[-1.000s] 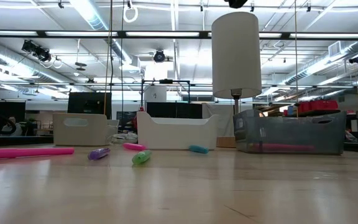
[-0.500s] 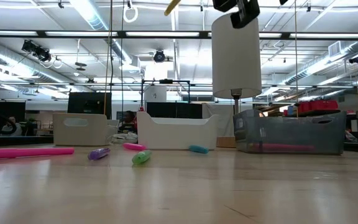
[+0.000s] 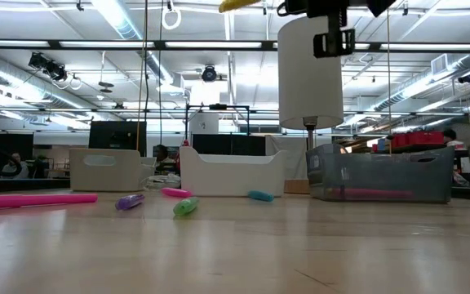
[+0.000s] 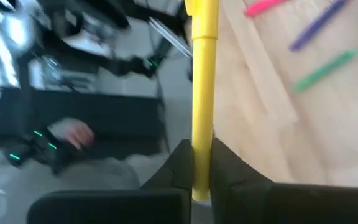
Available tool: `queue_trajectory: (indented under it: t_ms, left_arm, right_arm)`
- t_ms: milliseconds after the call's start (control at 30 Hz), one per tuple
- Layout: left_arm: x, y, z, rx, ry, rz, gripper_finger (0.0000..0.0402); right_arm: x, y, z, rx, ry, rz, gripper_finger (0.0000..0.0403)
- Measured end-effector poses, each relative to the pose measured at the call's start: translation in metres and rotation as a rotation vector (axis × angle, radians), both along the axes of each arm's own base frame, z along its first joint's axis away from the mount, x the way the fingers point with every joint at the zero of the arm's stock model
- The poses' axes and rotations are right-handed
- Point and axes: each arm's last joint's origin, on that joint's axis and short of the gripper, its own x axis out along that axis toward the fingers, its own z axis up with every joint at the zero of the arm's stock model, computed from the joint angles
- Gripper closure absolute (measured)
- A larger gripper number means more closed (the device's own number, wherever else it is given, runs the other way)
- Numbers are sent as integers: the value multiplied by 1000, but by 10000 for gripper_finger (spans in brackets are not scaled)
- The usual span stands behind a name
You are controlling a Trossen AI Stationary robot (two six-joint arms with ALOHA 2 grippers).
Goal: Pick & Place Markers
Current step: Put the yellow pen into the black transparent bin
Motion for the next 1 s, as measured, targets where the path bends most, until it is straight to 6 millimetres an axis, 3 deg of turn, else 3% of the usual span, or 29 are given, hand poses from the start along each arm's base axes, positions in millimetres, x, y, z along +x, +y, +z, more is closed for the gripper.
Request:
queue_trajectory:
  t_ms: [300, 633, 1000]
  left_arm:
    - [4, 8, -2, -139, 34, 12, 330]
    - [5, 11, -2, -146, 37, 14, 330]
    - [5, 12, -2, -146, 36, 20, 330]
  right_arm:
    - [-27, -2, -19, -261, 175, 82, 387]
    - [-66, -7, -17, -584, 315, 118, 387]
    - [-95, -13, -25, -871, 532, 289, 387]
